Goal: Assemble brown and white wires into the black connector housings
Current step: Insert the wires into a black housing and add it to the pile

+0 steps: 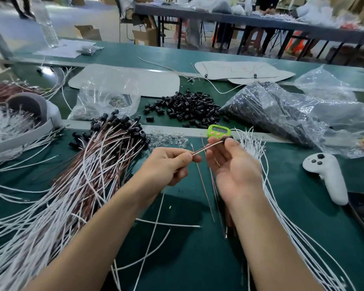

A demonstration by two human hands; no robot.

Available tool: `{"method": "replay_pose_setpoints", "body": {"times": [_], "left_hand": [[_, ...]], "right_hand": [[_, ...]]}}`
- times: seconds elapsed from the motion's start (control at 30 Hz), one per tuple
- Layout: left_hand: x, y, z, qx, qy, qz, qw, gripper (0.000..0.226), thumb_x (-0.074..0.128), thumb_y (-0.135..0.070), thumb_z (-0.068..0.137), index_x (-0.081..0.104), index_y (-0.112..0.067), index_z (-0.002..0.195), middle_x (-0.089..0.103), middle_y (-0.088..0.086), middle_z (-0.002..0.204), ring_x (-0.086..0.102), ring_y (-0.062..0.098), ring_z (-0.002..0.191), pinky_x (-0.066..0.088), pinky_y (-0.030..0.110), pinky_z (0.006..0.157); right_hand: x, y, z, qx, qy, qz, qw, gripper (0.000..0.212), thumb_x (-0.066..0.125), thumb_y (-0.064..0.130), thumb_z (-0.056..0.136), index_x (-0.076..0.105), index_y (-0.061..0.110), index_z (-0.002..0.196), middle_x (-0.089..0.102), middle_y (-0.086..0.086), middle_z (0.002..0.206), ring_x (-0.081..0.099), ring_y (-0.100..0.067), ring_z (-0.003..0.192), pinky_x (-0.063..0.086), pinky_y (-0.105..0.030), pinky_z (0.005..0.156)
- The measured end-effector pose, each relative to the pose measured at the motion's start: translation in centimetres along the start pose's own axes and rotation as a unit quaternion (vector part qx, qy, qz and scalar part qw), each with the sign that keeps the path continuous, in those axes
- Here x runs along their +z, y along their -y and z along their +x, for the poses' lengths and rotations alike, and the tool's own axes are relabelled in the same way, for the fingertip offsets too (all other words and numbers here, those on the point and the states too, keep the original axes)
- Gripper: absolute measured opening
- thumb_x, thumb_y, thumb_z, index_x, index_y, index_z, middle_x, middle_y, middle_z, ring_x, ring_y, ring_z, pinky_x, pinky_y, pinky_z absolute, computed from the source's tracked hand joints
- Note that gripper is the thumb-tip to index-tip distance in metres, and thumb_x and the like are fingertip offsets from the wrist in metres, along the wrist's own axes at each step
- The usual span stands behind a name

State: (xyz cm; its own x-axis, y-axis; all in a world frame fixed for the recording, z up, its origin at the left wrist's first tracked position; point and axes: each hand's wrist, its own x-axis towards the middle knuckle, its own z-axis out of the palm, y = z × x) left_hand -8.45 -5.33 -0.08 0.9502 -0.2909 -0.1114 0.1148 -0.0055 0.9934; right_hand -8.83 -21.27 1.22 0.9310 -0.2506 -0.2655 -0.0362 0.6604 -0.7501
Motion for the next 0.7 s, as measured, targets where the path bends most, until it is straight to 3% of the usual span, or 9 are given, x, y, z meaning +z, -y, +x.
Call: {"method": "replay_pose_setpoints", "body": {"times": [0.13,0.23,0.3,0.4,0.47,0.53,0.6,0.7], "left_hand": [[-1.3,-2.6,-1.0,-0.032,0.025,0.059,0.997,0.029,0.052,-0.017,0.106,0.077,-0.009,0.094,0.052,-0.001,0.055,0.036,0.011,0.047,0.026,0.017,0.043],[-1.9,-5.2,-1.8,-0.038,0.032,0.113,0.992,0.028,0.053,-0.016,0.105,0.076,-0.005,0.094,0.056,0.000,0.055,0.041,0.010,0.043,0.032,0.016,0.041],[-2.3,-6.8,-2.4,-0.033,0.006,0.136,0.990,0.027,0.053,-0.015,0.104,0.076,-0.004,0.092,0.058,0.001,0.054,0.043,0.010,0.041,0.034,0.017,0.040],[-3.7,-8.4,-3.5,-0.026,-0.066,0.211,0.975,0.030,0.055,-0.014,0.102,0.078,-0.012,0.083,0.063,0.001,0.053,0.046,0.012,0.041,0.038,0.021,0.043],[-5.4,-9.1,-4.7,-0.020,-0.138,0.362,0.922,0.028,0.057,-0.025,0.100,0.079,-0.025,0.084,0.067,-0.006,0.055,0.052,0.011,0.046,0.041,0.024,0.050],[-7.5,-9.3,-6.3,-0.030,-0.220,0.506,0.833,0.022,0.057,-0.039,0.100,0.078,-0.039,0.093,0.069,-0.011,0.066,0.059,0.012,0.058,0.045,0.027,0.057],[-9.4,-9.2,-7.9,-0.044,-0.294,0.572,0.765,0.019,0.057,-0.049,0.098,0.075,-0.045,0.097,0.069,-0.009,0.080,0.062,0.018,0.072,0.050,0.032,0.068],[-11.7,-8.4,-9.6,-0.081,-0.366,0.637,0.674,0.024,0.055,-0.052,0.097,0.075,-0.039,0.095,0.062,-0.006,0.075,0.057,0.023,0.072,0.043,0.034,0.066]], "right_hand": [[1.8,2.5,1.5,-0.018,-0.060,0.006,0.998,0.014,0.055,0.011,0.106,0.063,0.006,0.097,0.075,-0.011,0.071,0.067,-0.017,0.054,0.051,-0.022,0.046],[3.8,3.5,3.3,-0.041,-0.091,-0.018,0.995,0.022,0.061,0.013,0.103,0.061,0.004,0.083,0.069,-0.009,0.058,0.056,-0.015,0.044,0.038,-0.021,0.041],[5.3,3.4,4.4,-0.038,-0.093,-0.049,0.994,0.028,0.064,0.011,0.100,0.059,0.006,0.073,0.063,-0.005,0.051,0.049,-0.012,0.040,0.030,-0.020,0.042],[7.7,1.8,5.4,-0.017,-0.085,-0.091,0.992,0.026,0.066,0.009,0.099,0.055,0.010,0.075,0.058,-0.003,0.053,0.044,-0.009,0.038,0.029,-0.017,0.037],[9.3,0.3,5.6,0.006,-0.066,-0.115,0.991,0.026,0.065,0.007,0.099,0.054,0.009,0.075,0.055,-0.005,0.058,0.044,-0.010,0.038,0.028,-0.017,0.036],[10.9,-1.6,5.5,0.025,-0.045,-0.144,0.988,0.027,0.064,0.003,0.098,0.054,0.006,0.073,0.055,-0.008,0.058,0.043,-0.010,0.036,0.027,-0.017,0.035],[12.5,-3.4,5.2,0.039,-0.031,-0.183,0.982,0.026,0.065,0.002,0.096,0.055,0.003,0.072,0.057,-0.010,0.058,0.043,-0.011,0.033,0.027,-0.019,0.035],[14.7,-6.0,4.8,0.043,-0.014,-0.260,0.965,0.025,0.069,0.005,0.094,0.060,0.000,0.071,0.062,-0.011,0.057,0.045,-0.012,0.034,0.029,-0.020,0.034]]}}
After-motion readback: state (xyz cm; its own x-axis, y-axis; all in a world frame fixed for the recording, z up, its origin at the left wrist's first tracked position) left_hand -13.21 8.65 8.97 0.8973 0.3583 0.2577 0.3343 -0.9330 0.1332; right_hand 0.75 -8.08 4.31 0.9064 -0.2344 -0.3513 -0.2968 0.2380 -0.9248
